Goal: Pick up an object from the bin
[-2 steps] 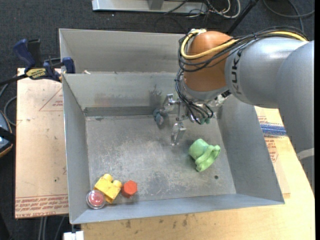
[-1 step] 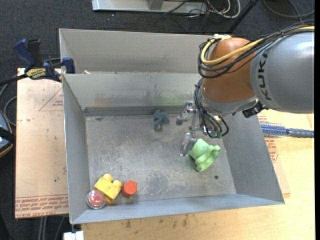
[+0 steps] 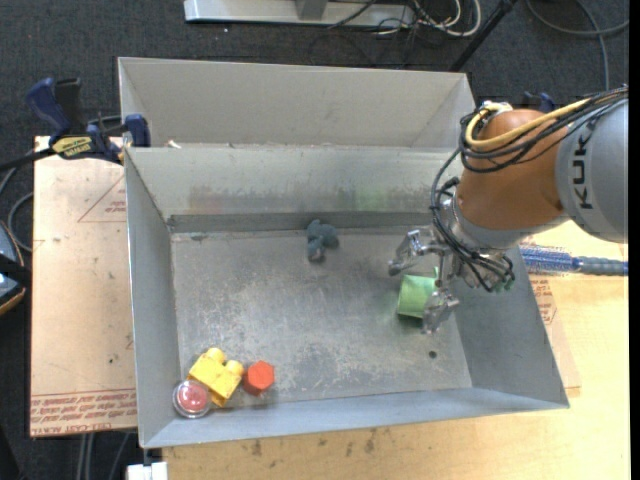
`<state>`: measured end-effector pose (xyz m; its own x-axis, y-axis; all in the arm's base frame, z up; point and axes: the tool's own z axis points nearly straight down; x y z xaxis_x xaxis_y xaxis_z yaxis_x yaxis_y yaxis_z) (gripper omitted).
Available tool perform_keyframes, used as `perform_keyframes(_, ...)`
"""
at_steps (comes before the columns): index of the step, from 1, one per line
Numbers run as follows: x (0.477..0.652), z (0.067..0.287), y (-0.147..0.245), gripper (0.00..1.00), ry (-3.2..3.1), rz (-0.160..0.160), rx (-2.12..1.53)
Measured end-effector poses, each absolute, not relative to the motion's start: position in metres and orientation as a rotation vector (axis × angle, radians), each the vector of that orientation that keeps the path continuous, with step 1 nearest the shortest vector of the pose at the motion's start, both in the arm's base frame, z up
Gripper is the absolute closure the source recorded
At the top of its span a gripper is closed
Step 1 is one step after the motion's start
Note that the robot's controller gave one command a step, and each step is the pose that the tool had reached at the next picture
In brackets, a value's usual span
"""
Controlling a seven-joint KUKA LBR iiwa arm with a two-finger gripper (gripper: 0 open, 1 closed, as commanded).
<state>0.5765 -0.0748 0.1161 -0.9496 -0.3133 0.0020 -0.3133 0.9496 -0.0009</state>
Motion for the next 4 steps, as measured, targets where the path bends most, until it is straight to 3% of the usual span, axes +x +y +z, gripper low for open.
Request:
perform_keyframes(1, 0.577, 0.117, -0.072, 1.0, -3.102, -0.003, 0.504)
perform_keyframes(2, 0.577, 0.117, -0.072, 0.0, -3.102, -0.003, 0.504)
perform_keyframes(3, 0.579, 0.096, -0.123, 0.0, -2.923, 0.001, 1.158)
perform_keyframes(4, 0.58, 0.097, -0.121, 1.0, -2.924, -0.003, 1.161)
